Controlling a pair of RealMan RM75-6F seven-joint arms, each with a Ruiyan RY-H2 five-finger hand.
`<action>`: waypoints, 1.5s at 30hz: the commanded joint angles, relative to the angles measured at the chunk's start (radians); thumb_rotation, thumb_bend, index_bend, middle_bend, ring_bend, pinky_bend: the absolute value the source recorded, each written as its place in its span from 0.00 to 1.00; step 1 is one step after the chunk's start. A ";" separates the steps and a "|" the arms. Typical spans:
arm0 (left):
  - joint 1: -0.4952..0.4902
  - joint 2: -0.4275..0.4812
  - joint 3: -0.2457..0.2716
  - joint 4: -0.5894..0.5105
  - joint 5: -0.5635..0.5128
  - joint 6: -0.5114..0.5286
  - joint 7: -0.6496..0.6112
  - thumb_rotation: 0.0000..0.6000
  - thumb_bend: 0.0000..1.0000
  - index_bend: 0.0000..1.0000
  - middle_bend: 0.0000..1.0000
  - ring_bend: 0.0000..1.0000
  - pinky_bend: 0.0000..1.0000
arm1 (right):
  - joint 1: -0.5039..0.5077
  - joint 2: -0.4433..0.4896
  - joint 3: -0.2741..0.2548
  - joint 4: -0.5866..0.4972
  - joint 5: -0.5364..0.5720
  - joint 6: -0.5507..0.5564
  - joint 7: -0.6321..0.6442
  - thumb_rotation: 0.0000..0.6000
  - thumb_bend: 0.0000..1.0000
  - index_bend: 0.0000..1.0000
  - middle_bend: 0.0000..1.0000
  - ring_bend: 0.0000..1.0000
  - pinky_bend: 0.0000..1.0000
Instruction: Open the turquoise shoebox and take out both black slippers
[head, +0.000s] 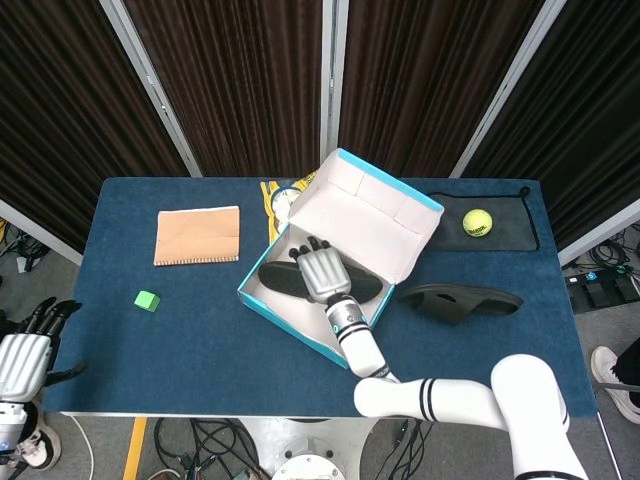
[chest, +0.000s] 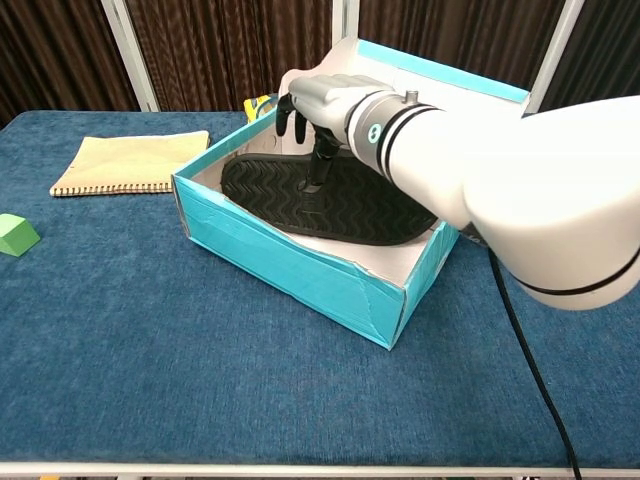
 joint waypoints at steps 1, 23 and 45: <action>0.000 0.000 0.000 0.004 -0.001 -0.002 -0.006 1.00 0.01 0.16 0.16 0.08 0.29 | 0.017 -0.019 0.005 0.026 0.011 -0.011 -0.008 1.00 0.13 0.26 0.28 0.11 0.22; 0.004 0.003 0.007 0.025 -0.001 -0.011 -0.029 1.00 0.01 0.16 0.16 0.08 0.29 | 0.065 -0.115 -0.007 0.166 0.000 -0.035 -0.021 1.00 0.22 0.48 0.40 0.28 0.40; 0.005 0.004 0.007 0.026 -0.003 -0.015 -0.036 1.00 0.01 0.16 0.16 0.08 0.29 | 0.043 -0.122 -0.025 0.171 -0.063 -0.006 -0.019 1.00 0.38 0.78 0.64 0.52 0.65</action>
